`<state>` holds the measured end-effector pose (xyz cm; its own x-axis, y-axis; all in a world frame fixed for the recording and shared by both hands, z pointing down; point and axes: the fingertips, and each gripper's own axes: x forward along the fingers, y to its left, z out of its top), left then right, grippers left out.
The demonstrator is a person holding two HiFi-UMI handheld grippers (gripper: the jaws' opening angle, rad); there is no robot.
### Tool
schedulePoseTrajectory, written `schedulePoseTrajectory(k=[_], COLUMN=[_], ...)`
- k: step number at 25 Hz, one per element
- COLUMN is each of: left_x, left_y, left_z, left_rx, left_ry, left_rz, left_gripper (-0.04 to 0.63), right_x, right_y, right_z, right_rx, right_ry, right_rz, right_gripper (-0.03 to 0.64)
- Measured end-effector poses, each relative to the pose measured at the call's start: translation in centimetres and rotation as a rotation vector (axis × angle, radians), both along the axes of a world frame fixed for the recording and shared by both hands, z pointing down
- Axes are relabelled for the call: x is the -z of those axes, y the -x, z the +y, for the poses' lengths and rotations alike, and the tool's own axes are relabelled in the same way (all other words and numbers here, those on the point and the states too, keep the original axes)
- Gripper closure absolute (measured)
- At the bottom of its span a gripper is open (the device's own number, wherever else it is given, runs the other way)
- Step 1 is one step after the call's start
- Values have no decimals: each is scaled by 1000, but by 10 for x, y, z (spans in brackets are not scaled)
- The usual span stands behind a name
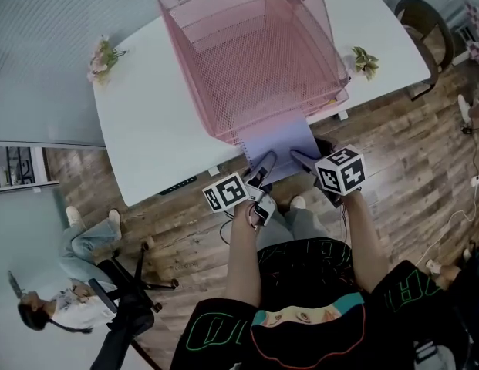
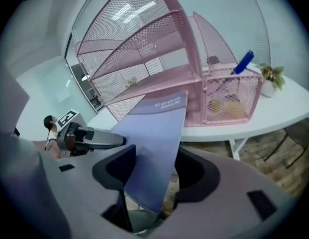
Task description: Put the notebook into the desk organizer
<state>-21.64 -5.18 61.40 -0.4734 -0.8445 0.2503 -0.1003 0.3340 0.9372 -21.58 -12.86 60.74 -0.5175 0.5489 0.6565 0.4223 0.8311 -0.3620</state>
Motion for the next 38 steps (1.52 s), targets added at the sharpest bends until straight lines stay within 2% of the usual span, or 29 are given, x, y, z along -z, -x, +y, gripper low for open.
schedulePoseTrajectory(k=[5,9,10,11,12,15,17,20,24,28,33,38], left_x=[2,3,3,2,1,0,1,4,9,9,8,12], left_y=[11,22,24,26,27,28,29,27,22,17,9,2], left_z=[-7,-5,-4,-3,-3,-4,-4,-7,-7,-1,18,34], left_rx=[-36,-10,-2,4,7,11,8,-2,-8,-2,0,10], left_ry=[28,28,25,21,17,2,3,10,3,4,39,27], left_rz=[4,13,16,18,21,19,14,-4,-21,-15,-24,-29], left_gripper=[535,538,538,538,537,537,534,507,403,310,282,300], right_x=[13,25,29,32,32,17,9,-9,-31,-39,-26,-16], right_y=[1,-6,-11,-18,-29,-66,-74,-75,-67,-64,-49,-33], right_z=[-11,-28,-27,-23,-16,16,33,52,62,67,73,82], right_rx=[70,112,149,207,289,577,644,662,651,643,576,554], right_ry=[-186,-332,-342,-341,-336,-322,-349,-417,-560,-634,-644,-670], right_rz=[-100,-188,-212,-231,-231,-151,-149,-151,-170,-198,-272,-337], right_gripper=[377,380,421,544,604,607,607,607,607,614,614,614])
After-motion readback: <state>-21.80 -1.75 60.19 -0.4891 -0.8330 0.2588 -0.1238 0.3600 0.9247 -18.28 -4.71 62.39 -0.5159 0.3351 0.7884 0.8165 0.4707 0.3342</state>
